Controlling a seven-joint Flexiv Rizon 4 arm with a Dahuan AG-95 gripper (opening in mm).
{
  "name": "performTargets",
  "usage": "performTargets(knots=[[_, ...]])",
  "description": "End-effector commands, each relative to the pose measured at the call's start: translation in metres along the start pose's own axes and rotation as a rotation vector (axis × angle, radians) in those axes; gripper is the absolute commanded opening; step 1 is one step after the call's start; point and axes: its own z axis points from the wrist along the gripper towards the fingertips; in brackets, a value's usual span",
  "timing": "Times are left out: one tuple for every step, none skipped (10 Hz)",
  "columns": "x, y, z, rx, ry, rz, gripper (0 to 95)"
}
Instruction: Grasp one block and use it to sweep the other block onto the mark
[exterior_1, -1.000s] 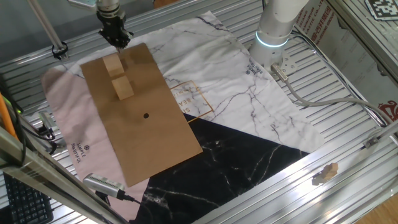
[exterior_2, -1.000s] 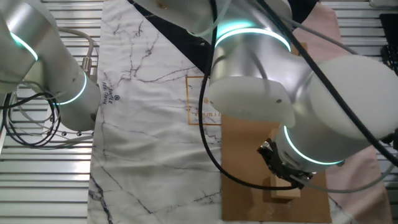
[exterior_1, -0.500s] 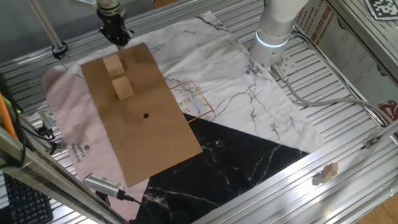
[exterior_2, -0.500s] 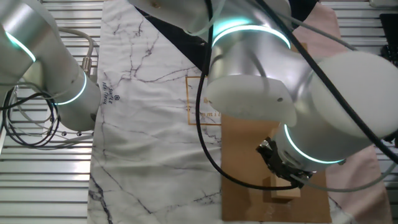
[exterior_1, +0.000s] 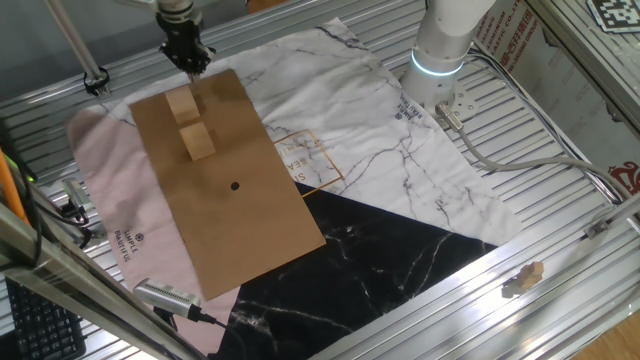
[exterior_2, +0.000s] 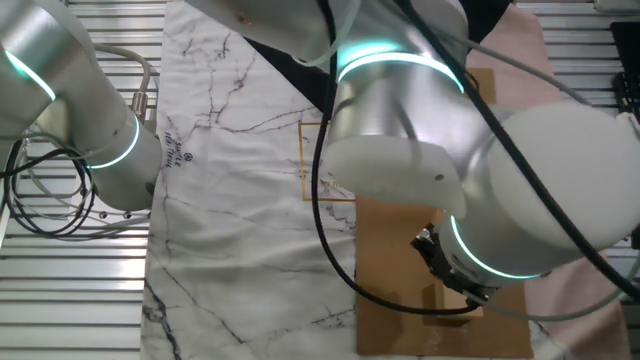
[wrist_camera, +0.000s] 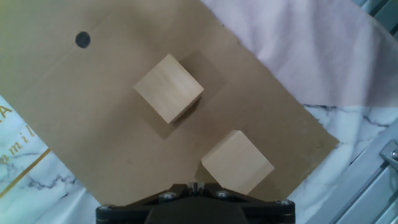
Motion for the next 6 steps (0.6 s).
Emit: performTargets(knots=[[0.0005, 0.0001, -0.0001, 0.019, 0.068, 0.017, 0.0], [0.0005, 0.0001, -0.0001, 0.020, 0.085, 0.029, 0.0], [0.0005, 0.0001, -0.0001, 0.015, 0.093, 0.045, 0.0], [0.0005, 0.0001, -0.0001, 0.013, 0.095, 0.060, 0.0], [0.0005, 0.0001, -0.0001, 0.013, 0.096, 0.085, 0.0], [0.0005, 0.0001, -0.0001, 0.018, 0.091, 0.112, 0.0]])
